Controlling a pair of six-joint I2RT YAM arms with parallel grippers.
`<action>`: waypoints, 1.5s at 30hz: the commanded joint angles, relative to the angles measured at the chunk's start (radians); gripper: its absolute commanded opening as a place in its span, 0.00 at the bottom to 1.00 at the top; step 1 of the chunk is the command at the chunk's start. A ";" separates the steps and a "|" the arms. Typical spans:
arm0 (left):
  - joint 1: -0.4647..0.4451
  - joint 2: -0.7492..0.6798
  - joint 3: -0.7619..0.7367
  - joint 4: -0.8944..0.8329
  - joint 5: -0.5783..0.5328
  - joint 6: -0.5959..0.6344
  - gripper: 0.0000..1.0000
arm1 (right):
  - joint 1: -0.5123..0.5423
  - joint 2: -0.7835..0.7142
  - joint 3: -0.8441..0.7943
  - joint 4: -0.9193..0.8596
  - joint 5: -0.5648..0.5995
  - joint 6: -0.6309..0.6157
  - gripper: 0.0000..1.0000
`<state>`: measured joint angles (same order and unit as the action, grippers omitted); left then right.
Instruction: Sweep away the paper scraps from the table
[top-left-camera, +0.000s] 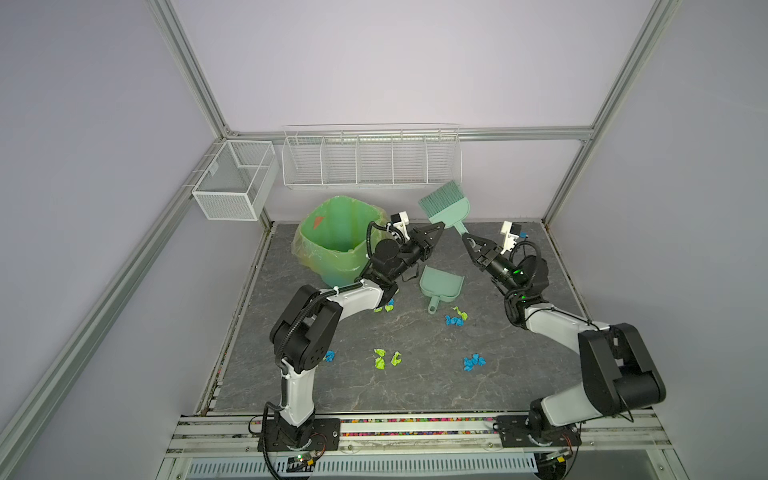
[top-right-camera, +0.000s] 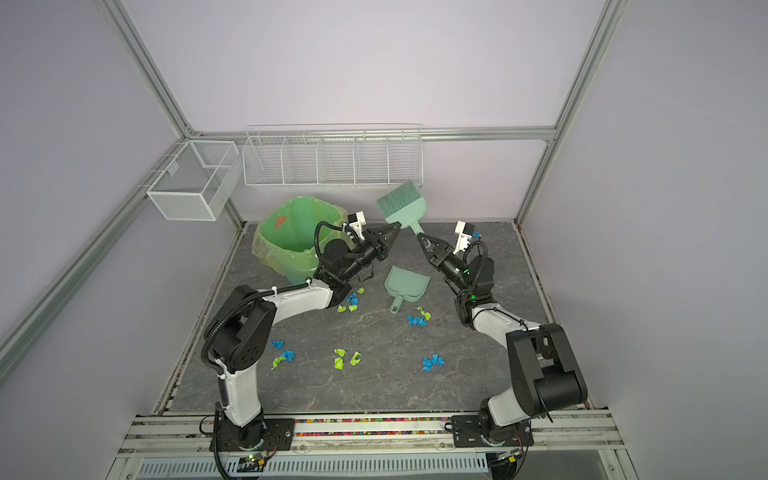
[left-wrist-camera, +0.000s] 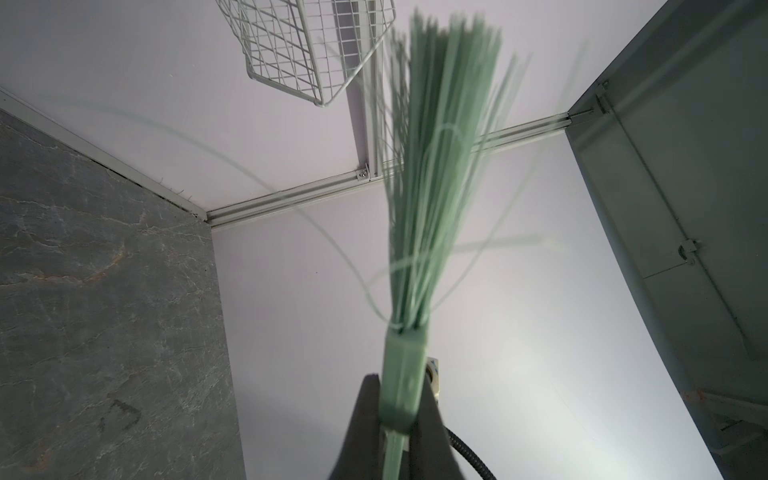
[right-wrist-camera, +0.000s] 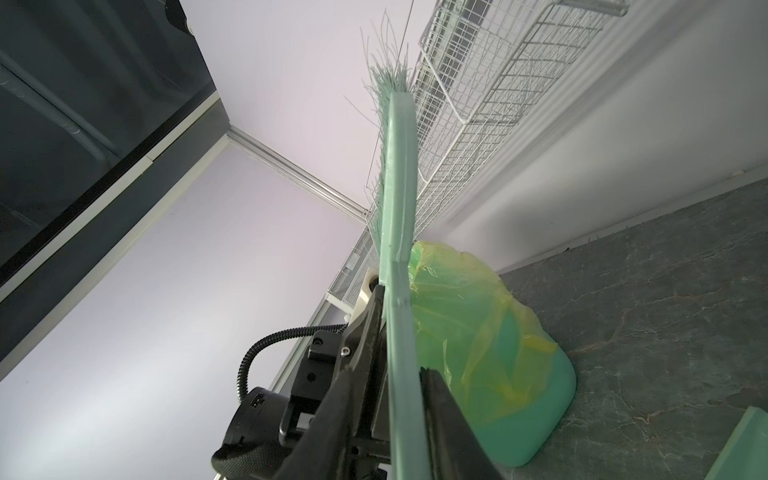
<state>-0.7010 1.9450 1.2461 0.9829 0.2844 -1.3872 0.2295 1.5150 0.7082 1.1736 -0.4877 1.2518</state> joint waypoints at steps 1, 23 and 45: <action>-0.005 0.024 -0.003 0.041 -0.002 -0.016 0.00 | 0.002 0.015 0.012 0.083 0.005 0.041 0.29; -0.005 0.015 -0.024 0.040 -0.009 -0.019 0.00 | -0.013 0.005 -0.003 0.083 0.006 0.046 0.07; -0.075 -0.392 -0.050 -0.955 -0.066 0.563 0.99 | -0.101 -0.484 0.249 -1.389 0.219 -0.592 0.06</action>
<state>-0.7403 1.6115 1.1542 0.3679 0.2985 -1.0359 0.1349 1.0664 0.8902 0.1284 -0.3637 0.8494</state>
